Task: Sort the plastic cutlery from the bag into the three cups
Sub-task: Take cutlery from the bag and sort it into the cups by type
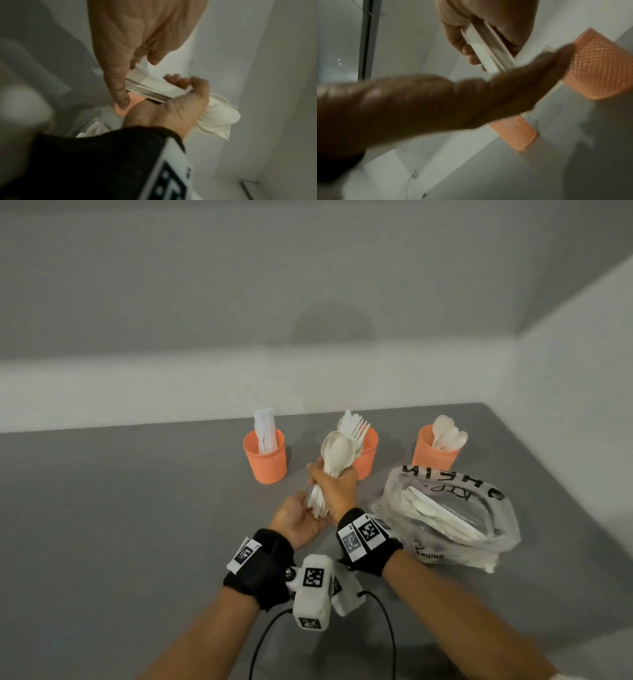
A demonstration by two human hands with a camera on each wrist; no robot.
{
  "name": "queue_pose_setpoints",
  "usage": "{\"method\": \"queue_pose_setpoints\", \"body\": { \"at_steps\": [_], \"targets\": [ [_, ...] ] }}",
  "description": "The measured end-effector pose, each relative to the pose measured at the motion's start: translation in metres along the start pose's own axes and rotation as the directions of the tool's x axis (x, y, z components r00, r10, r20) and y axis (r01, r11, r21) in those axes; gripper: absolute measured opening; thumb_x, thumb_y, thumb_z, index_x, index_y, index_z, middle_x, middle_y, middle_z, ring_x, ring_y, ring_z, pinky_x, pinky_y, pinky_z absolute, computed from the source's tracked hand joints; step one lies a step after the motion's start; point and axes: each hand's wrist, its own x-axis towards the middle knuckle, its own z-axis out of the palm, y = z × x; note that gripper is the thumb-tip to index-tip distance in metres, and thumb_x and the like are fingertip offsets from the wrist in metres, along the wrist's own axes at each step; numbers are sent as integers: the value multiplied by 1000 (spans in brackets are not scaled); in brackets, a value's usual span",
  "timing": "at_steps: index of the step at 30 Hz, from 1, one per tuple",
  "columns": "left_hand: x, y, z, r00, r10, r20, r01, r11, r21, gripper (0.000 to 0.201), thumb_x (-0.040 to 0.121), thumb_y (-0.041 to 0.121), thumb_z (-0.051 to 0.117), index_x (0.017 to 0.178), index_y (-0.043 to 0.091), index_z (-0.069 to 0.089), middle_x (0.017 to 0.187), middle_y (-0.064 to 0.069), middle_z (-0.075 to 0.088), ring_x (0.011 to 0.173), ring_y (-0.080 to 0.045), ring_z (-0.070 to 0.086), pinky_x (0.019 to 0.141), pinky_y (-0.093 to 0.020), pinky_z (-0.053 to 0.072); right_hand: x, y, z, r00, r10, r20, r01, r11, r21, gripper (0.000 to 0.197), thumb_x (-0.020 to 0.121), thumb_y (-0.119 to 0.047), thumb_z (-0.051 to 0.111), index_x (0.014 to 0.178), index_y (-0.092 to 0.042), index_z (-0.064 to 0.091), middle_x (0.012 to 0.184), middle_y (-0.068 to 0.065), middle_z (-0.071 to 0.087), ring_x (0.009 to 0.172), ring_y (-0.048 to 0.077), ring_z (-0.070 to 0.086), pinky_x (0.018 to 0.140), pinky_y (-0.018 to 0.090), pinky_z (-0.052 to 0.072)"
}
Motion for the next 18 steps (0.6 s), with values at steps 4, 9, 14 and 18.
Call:
{"method": "queue_pose_setpoints", "body": {
  "at_steps": [4, 9, 14, 18],
  "targets": [
    [-1, 3, -14, 1000, 12, -11, -10, 991, 136, 46, 100, 34, 23, 109, 3, 56, 85, -11, 65, 81, -21, 59, 70, -34, 53, -3, 16, 7, 997, 71, 12, -71, 997, -5, 27, 80, 3, 64, 67, -15, 47, 45, 0, 48, 36, 6, 47, 49, 23, 45],
    [2, 13, -27, 970, 193, 144, -241, 795, 556, 41, 88, 54, 46, 91, 15, 59, 71, 3, 56, 68, -11, 53, 74, -27, 42, 2, 19, -3, 974, 149, 171, -142, 989, -50, 24, 86, -5, 60, 65, -14, 52, 40, -6, 48, 32, 5, 41, 37, 18, 35],
    [5, 29, -19, 918, 251, 308, -397, 592, 702, 37, 68, 35, 71, 92, 10, 57, 71, -1, 61, 60, -10, 59, 56, -21, 50, -10, 21, 0, 804, 427, 414, -359, 903, -235, 32, 97, -14, 34, 66, -15, 41, 33, -10, 34, 28, 2, 32, 34, 14, 30],
    [5, 33, -12, 907, 324, 268, -415, 587, 695, 9, 79, 10, 65, 71, 10, 61, 71, -7, 64, 62, -13, 62, 60, -25, 51, -18, 10, -1, 726, 512, 458, -419, 859, -295, 26, 92, -10, 36, 67, -10, 45, 35, -4, 40, 31, 6, 41, 43, 17, 40]
  ]
}}
